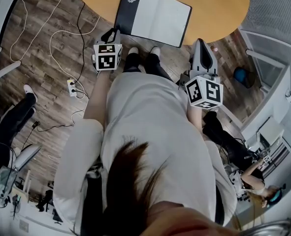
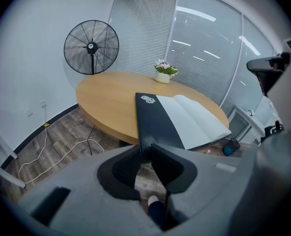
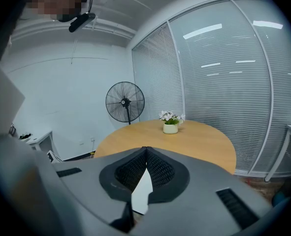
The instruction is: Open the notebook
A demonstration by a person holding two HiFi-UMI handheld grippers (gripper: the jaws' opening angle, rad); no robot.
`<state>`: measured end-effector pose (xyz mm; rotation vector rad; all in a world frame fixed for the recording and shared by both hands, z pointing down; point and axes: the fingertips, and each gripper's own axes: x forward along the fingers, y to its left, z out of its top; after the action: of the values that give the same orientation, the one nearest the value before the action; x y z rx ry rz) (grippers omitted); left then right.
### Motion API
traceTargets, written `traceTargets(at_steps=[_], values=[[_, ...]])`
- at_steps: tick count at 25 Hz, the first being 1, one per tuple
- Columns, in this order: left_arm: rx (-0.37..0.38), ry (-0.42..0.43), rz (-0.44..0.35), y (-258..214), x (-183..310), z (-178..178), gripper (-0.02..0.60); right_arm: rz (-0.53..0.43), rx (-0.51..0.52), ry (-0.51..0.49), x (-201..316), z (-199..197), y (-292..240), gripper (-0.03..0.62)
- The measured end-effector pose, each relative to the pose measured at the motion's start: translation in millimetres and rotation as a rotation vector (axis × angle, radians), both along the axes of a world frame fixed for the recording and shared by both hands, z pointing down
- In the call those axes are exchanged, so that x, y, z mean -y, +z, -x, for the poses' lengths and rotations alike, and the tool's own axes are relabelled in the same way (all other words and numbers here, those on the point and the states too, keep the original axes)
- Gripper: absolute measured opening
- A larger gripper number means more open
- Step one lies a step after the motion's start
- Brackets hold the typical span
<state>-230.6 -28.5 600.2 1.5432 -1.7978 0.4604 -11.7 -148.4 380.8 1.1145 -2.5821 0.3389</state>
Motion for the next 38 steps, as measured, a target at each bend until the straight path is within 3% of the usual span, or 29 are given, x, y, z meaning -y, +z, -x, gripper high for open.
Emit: traceTargets(at_steps=[19,31,38], values=[[-0.010,-0.032,-0.023,-6,-10,5,0.129,-0.018,0.008,0.014,-2,-5,-5,0.002],[0.012,-0.030,-0.129,-48,12,9,0.126,-0.025,0.024,0.025,0,-10,-9,0.002],[0.040,-0.014,-0.185,-73,27,6,0.034,-0.041,0.031,0.034,5,-18,-15,0.002]])
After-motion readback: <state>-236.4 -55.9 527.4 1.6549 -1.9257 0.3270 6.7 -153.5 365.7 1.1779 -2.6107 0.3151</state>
